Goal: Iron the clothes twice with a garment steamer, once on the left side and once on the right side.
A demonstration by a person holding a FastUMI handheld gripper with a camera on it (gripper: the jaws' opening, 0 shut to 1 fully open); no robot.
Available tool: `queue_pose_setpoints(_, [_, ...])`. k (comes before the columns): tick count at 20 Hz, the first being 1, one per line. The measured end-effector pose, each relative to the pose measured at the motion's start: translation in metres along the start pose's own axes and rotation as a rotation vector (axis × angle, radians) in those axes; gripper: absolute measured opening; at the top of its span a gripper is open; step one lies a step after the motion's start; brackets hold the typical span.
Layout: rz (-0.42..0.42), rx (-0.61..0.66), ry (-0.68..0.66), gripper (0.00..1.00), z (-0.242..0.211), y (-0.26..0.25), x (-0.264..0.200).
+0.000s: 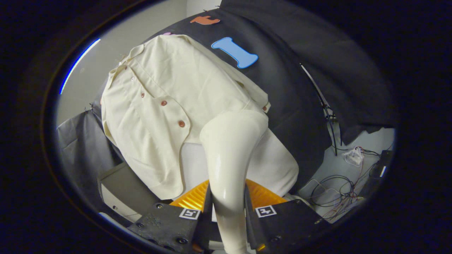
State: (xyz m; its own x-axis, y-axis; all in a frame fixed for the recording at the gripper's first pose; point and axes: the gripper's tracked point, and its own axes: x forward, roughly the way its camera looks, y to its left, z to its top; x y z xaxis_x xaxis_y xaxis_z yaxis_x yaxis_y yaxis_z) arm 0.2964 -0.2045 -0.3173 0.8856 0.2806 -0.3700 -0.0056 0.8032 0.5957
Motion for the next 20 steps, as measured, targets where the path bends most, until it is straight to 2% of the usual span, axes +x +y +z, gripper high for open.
queue_pose_setpoints(8, [0.027,-0.119,-0.063,0.42,-0.001,0.080,-0.062])
queue_pose_setpoints(18, [0.197,-0.211,-0.232,0.42,-0.010,0.219,-0.138])
queue_pose_setpoints(20, [0.198,-0.260,-0.277,0.42,-0.007,0.243,-0.148])
